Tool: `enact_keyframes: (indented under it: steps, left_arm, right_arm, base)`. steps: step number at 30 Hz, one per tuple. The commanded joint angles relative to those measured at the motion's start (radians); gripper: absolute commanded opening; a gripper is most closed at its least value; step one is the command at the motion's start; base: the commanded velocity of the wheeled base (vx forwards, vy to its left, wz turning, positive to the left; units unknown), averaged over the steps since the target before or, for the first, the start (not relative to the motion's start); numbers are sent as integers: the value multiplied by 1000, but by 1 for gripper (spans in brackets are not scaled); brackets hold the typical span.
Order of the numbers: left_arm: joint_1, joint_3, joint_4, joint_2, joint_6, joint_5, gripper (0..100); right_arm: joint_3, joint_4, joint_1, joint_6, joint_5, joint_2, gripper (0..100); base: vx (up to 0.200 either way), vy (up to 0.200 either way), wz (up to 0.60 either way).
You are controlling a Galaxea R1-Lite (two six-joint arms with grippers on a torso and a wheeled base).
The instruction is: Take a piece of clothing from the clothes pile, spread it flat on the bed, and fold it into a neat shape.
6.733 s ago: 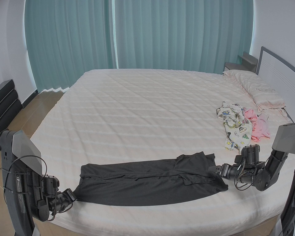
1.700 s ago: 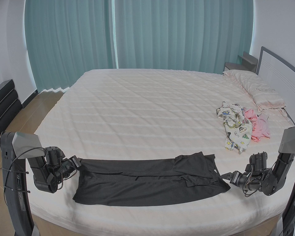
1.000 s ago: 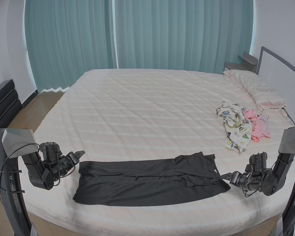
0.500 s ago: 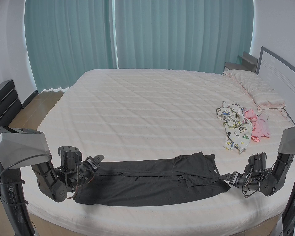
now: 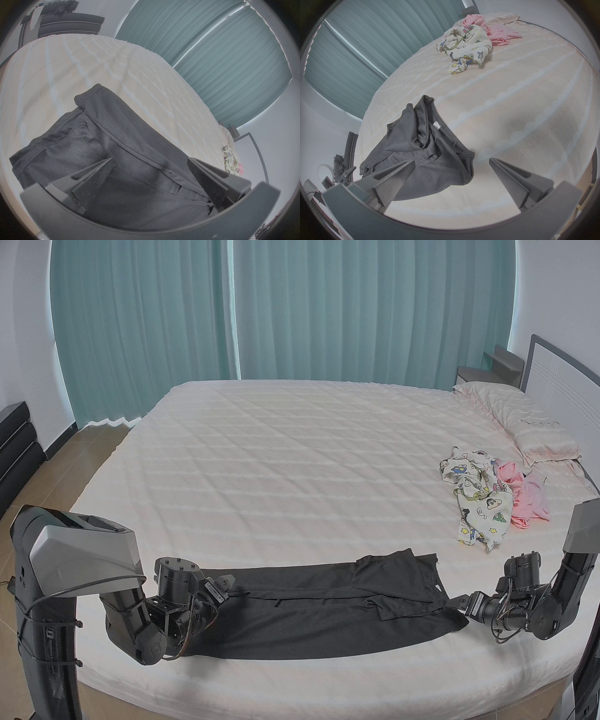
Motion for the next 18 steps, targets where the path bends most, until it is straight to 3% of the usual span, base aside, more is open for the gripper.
enact_keyframes:
  steps: [1, 8, 18]
  left_arm:
    - [-5, -11, -2, 34, 1, 5, 100]
    - [8, -25, -14, 24, -4, 33, 100]
    - [185, 47, -20, -66, 65, -18, 100]
  right_arm:
    - [0, 0, 1, -1, 1, 3, 100]
    - [0, 0, 1, -2, 1, 3, 100]
    - [0, 0, 1, -1, 1, 3, 100]
  base:
    - [0, 0, 0]
    - [0, 0, 0]
    - [0, 0, 0]
